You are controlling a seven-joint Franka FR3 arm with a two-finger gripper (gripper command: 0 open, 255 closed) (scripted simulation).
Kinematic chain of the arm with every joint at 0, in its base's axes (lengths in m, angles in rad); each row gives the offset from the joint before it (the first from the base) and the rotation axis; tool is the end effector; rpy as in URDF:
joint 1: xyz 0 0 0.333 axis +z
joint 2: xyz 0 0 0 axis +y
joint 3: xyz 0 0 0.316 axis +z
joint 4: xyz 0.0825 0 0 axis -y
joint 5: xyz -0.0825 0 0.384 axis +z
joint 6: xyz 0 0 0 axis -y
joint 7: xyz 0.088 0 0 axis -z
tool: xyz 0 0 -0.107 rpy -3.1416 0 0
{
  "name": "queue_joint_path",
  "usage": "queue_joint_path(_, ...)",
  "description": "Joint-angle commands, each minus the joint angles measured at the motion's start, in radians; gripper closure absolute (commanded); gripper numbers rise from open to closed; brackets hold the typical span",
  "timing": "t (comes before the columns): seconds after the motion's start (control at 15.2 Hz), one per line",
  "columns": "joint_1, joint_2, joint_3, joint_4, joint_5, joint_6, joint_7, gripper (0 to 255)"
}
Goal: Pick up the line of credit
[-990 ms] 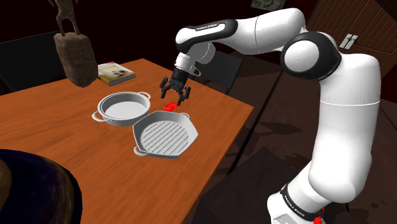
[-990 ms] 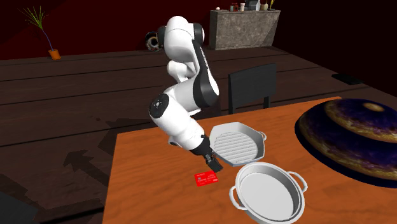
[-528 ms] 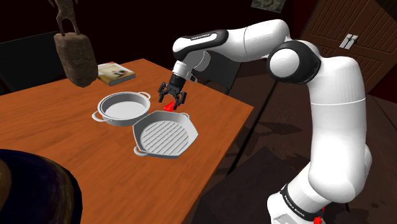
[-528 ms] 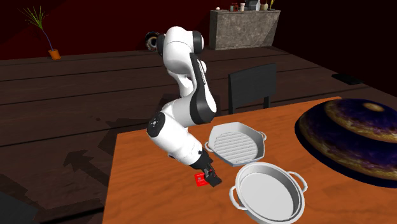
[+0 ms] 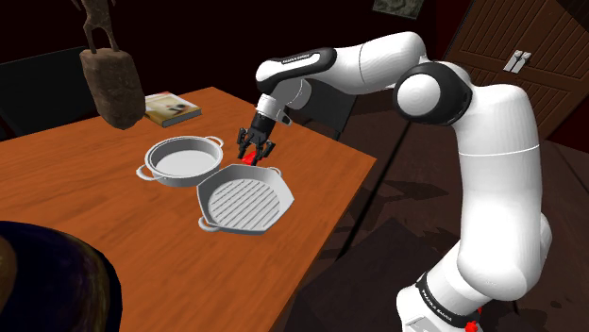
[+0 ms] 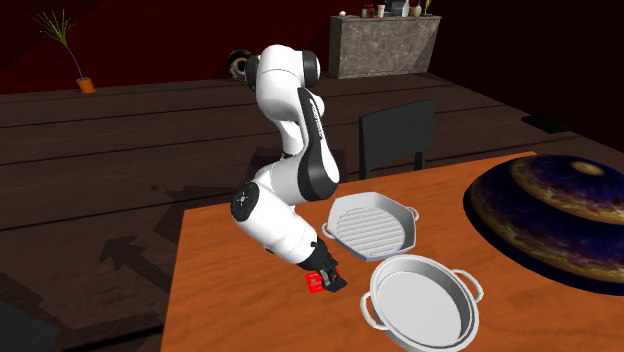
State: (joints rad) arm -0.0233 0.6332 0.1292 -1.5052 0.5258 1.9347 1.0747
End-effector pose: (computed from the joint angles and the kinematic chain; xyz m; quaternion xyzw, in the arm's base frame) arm 0.6860 0.0935 0.2928 -0.7826 0.5523 0.2312 0.1703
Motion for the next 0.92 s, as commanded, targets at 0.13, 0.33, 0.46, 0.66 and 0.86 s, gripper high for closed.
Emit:
queue_joint_path(0.13,0.0,0.013,-0.001,0.002,-0.002,0.005,-0.003,255)
queue_joint_path(0.33,0.003,0.007,-0.001,-0.004,0.0,0.007,0.0,255)
queue_joint_path(0.46,0.002,-0.006,-0.001,0.001,-0.002,-0.01,0.009,255)
queue_joint_path(0.66,0.001,-0.025,-0.001,0.011,-0.004,-0.035,0.023,255)
queue_joint_path(0.86,0.0,-0.042,-0.001,0.023,-0.007,-0.061,0.037,255)
